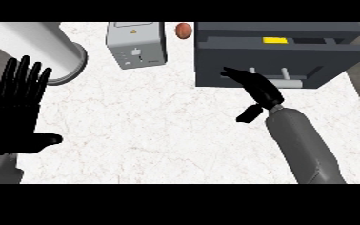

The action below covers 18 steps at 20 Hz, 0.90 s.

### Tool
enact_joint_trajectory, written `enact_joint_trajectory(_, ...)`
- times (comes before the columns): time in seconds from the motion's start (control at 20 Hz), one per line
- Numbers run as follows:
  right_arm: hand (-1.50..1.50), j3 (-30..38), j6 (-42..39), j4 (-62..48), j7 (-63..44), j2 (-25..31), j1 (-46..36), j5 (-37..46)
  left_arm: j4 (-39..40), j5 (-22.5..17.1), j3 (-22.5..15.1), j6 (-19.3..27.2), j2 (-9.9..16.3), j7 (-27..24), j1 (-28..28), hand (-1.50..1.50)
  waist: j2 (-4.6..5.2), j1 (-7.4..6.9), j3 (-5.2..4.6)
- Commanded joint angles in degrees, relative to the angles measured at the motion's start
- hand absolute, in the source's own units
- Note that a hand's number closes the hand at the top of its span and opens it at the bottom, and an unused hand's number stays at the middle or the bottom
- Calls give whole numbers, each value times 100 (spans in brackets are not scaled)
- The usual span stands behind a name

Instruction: Pick up the cup, place it into the drawer and close the drawer

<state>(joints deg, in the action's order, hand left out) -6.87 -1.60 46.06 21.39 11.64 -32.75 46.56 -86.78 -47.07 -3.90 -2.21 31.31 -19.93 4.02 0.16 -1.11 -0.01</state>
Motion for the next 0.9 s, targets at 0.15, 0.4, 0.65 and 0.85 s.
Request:
enact_joint_trajectory(0.15,-150,583,1,-1893,620,2,-1351,-141,427,9,401,-646,56,29,71,-150,29,-29,5)
enact_joint_trajectory(0.4,-150,873,-57,-3000,1019,486,-1961,-134,252,48,246,-502,-148,56,70,-150,118,-258,17)
enact_joint_trajectory(0.65,-150,1061,-88,-3391,1038,673,-2373,-193,363,251,96,-671,-319,-124,135,-150,168,-322,18)
enact_joint_trajectory(0.85,-150,1074,-97,-3571,1154,768,-2440,-162,573,407,146,-560,-300,-136,210,-150,190,-345,19)
